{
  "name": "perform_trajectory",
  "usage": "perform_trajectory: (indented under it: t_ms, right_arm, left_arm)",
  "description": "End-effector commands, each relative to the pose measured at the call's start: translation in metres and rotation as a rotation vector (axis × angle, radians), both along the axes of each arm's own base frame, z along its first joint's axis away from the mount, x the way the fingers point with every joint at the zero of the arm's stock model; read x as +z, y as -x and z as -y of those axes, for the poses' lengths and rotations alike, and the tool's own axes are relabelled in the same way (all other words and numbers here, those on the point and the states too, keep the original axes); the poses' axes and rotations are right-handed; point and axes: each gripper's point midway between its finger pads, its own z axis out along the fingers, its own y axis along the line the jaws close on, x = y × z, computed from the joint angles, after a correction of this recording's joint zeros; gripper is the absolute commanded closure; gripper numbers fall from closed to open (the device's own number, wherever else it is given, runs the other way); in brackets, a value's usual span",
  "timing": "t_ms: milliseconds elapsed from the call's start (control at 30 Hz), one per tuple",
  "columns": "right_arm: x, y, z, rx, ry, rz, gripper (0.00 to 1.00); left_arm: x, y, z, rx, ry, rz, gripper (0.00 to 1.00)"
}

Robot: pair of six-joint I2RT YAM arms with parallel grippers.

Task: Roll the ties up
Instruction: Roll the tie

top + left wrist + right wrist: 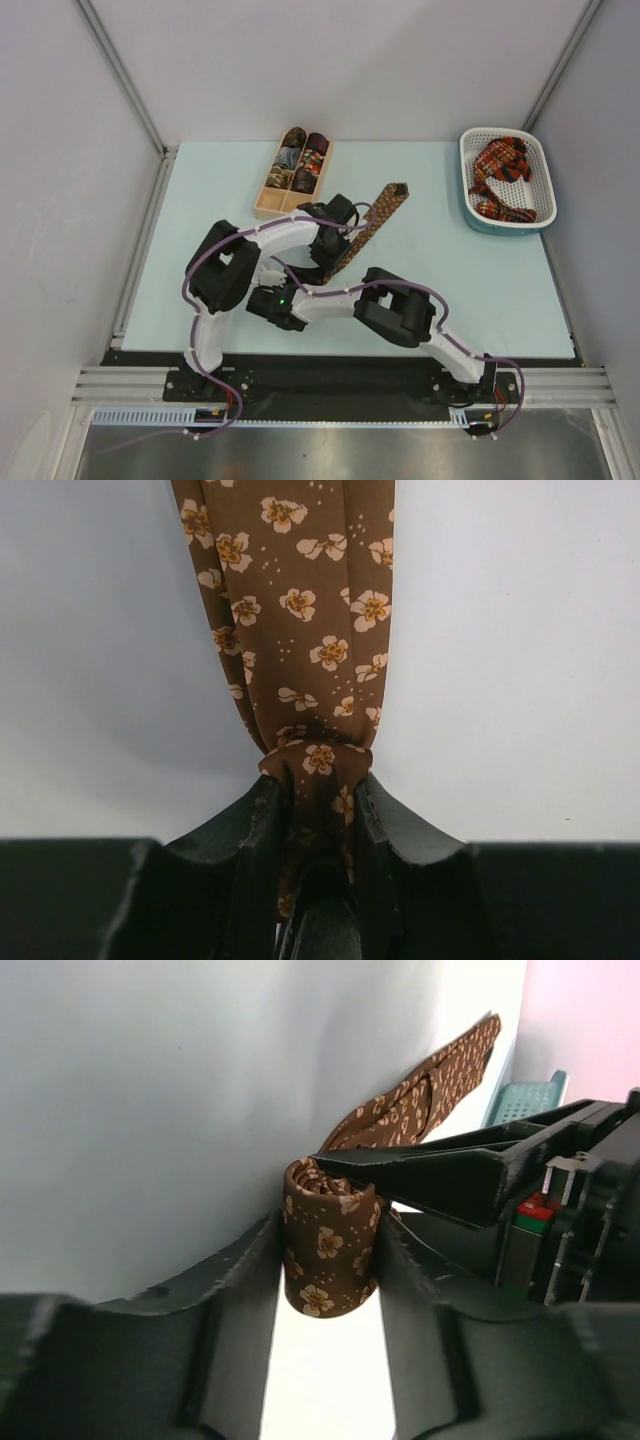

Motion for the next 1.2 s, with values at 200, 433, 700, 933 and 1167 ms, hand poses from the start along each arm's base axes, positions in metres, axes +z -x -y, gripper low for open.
perform_trajectory:
  t_ms: [200,433,700,933,1167]
  right_arm:
    - [-0.066,0.007,0.046,-0.087,0.099,-0.198,0.73]
    - [-0.064,0.005,0.036,-0.07,0.029,-0.212,0.85]
    - [-0.053,0.008,0.021,-0.02,-0.01,-0.205,0.87]
    - [-0.05,0.009,0.012,-0.002,-0.042,-0.211,0.87]
    - [-0.034,0.009,0.005,0.033,-0.098,-0.216,0.88]
  left_arm:
    - [-0.019,0.036,-0.028,0.004,-0.121,-0.172,0.71]
    - [-0.009,0.03,-0.024,0.007,-0.094,-0.139,0.67]
    - [0.056,0.006,0.012,-0.027,0.11,0.01,0.39]
    - [0.117,-0.017,0.019,0.023,0.259,0.188,0.23]
    - [0.163,-0.05,-0.028,0.31,0.466,0.344,0.0]
